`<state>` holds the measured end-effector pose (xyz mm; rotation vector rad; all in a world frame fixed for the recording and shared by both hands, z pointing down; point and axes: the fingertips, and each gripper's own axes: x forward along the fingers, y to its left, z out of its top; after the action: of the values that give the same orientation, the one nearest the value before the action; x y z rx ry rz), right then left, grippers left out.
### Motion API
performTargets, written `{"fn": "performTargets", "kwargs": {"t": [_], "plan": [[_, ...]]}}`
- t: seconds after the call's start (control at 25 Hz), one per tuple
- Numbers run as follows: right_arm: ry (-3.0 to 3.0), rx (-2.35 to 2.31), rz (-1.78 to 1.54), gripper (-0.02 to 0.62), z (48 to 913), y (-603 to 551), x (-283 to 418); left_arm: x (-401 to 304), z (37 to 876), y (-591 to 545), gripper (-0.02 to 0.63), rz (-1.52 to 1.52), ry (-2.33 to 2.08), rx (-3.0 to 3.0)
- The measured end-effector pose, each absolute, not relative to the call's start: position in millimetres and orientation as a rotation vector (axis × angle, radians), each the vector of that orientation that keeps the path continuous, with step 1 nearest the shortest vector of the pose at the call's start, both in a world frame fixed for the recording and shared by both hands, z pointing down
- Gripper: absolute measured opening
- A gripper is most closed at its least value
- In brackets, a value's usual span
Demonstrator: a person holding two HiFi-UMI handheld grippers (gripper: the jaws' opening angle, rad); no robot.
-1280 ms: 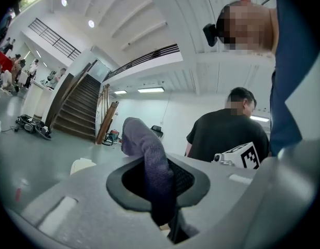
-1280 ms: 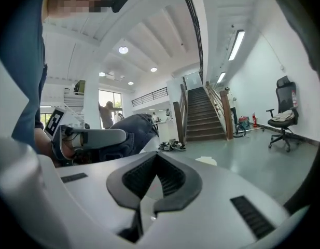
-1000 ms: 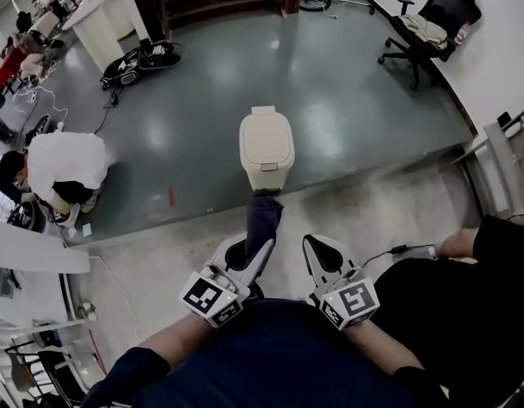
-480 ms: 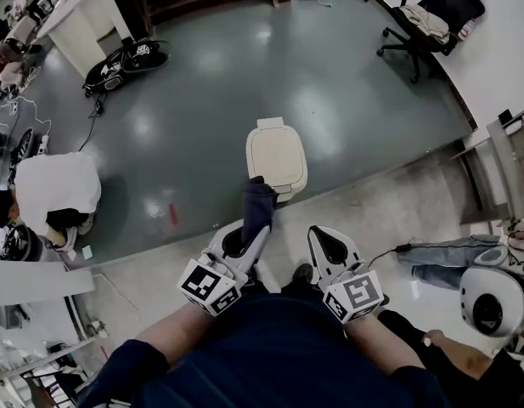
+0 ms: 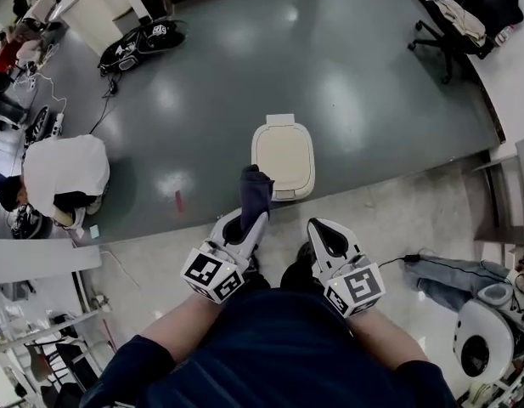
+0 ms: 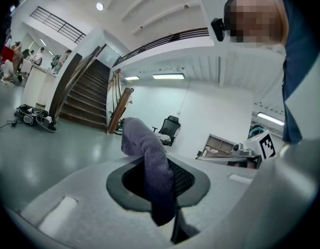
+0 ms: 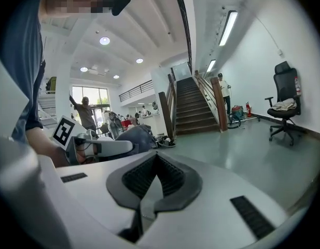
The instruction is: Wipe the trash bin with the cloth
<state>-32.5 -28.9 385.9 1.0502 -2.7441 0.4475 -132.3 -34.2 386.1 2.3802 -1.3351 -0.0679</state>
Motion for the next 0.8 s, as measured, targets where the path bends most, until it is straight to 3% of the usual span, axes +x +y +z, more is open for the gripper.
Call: {"fn": "performTargets", "kwargs": {"t": [0.8], "plan": [[-2.761, 0.951, 0.481, 0.005, 465, -148, -15, -161, 561, -222, 0.054, 0.211, -1.584, 2.129]]}}
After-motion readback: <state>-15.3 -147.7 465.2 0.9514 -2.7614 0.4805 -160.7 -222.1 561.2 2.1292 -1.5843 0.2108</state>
